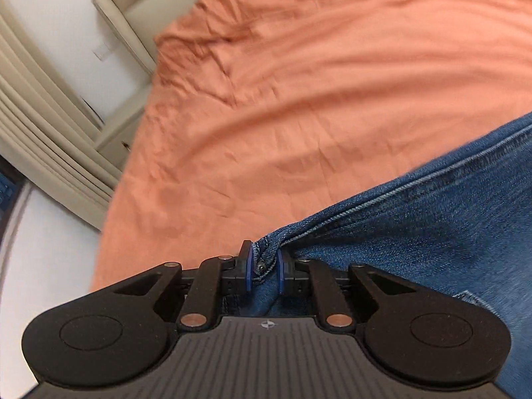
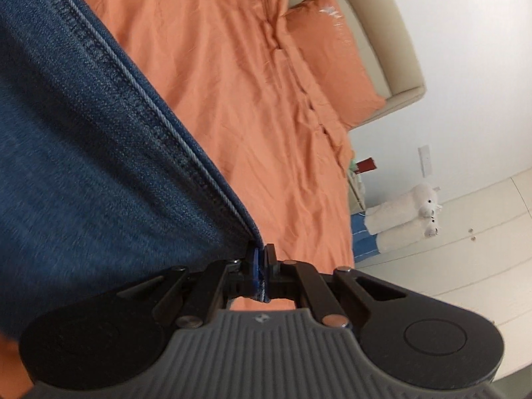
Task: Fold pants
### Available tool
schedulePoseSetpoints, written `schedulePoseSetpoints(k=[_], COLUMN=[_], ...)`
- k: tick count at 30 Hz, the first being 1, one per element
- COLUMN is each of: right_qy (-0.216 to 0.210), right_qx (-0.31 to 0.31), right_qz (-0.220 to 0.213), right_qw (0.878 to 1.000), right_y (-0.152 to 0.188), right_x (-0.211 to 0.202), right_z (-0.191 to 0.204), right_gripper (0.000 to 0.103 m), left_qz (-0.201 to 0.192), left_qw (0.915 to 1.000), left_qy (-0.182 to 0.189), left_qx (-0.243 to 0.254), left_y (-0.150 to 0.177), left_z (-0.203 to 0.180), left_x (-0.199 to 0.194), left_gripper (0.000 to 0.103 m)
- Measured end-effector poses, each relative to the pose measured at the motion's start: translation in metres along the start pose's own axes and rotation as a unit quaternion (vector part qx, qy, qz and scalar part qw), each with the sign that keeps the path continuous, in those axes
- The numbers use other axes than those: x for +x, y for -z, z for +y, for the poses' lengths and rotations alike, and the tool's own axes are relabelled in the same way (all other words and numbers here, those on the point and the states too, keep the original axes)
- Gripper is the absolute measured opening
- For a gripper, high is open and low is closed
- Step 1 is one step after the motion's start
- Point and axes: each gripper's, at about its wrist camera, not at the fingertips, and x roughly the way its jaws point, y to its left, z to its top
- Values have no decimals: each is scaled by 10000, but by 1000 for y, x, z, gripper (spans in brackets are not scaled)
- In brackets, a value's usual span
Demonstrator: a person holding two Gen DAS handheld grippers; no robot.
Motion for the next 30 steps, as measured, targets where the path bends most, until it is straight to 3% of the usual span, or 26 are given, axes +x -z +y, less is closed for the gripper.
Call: schedulePoseSetpoints(k=[4,9,13,19,24,30], right_qy=[-181,-273,-145,121,194,110], right_qx=[-271,-499,-455,-282,94,16], right_qz=[211,311,299,56,117,341], right_qw=[9992,9979,9984,9995,9997,9994], right_y=[-21,-24,-17,0,-4,-14], right_x=[47,66,56,2,-12,7], right_z=[30,51,54,31,13,28], right_gripper=[0,0,0,0,0,0], left_qz=[280,186,-102,-692,-632,-355], left_qw=[9995,9997,9999,9974,9977,9993], left_qy=[84,144,20,-46,-88,-10], left_qx=[95,92,20,-206,-238,-80], left_y=[5,12,16,7,-16,-20], left_z=[-14,-15,-16,2,8,-5], left_x=[44,49,30,-25,-22,15], left_gripper=[16,16,16,16,16,16])
